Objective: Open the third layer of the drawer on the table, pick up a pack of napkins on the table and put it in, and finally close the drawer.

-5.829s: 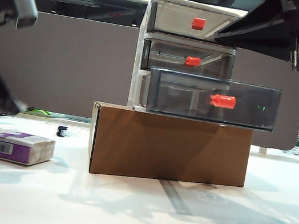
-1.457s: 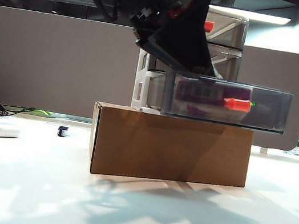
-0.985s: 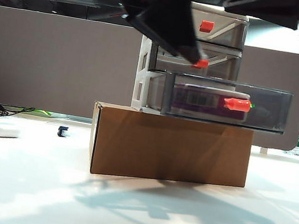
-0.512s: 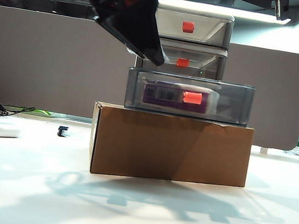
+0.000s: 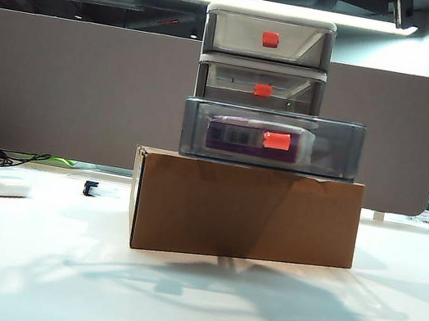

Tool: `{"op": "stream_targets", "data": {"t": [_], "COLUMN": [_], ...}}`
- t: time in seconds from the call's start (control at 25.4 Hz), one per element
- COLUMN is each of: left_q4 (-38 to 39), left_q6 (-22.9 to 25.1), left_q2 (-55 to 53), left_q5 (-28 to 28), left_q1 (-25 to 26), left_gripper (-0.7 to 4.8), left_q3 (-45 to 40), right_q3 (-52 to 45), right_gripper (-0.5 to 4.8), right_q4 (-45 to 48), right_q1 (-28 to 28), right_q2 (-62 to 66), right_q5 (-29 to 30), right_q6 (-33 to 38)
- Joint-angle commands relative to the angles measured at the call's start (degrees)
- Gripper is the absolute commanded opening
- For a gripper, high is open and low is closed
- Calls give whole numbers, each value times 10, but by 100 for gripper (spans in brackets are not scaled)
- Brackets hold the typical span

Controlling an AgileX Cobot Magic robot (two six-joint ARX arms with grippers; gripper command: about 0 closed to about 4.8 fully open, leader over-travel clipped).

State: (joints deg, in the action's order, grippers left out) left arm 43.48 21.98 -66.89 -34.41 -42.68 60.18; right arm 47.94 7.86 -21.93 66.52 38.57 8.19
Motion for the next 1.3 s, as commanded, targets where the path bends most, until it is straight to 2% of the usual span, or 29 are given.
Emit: {"op": "stream_targets", "data": {"t": [0.04, 0.16, 0.32, 0.47, 0.51, 0.67, 0.79, 0.98, 1.3], "left_q4": [-13, -42, -87, -153, -165, -179, -179, -190, -239], "left_q6": [-2, -2, -3, -30, -35, -34, -34, -34, -35], "left_q2": [-31, -65, -103, -126, -129, -129, -129, -132, -132], "left_q5": [-7, 5, 87, 111, 132, 155, 192, 209, 269], "left_q1": [-25, -45, -72, -76, -76, -76, -76, -76, -76], "left_gripper": [-6, -6, -6, -6, -6, -6, -6, -6, -6], "left_q3": [-16, -30, -32, -32, -32, -32, -32, -33, -33], "right_q3": [23, 51, 89, 119, 125, 131, 131, 131, 131], "right_gripper": [-6, -6, -6, -6, -6, -6, -6, -6, -6], "right_q4": [14, 14, 11, 10, 10, 10, 10, 10, 15], "right_q1": [-1, -1, -1, -1, -1, -1, -1, -1, -1], "right_q2": [10, 30, 62, 91, 100, 121, 137, 149, 150], "right_q5": [0, 1, 2, 6, 6, -1, -13, -31, -31], "right_q6": [6, 6, 6, 3, 1, -7, -8, -11, -12]}}
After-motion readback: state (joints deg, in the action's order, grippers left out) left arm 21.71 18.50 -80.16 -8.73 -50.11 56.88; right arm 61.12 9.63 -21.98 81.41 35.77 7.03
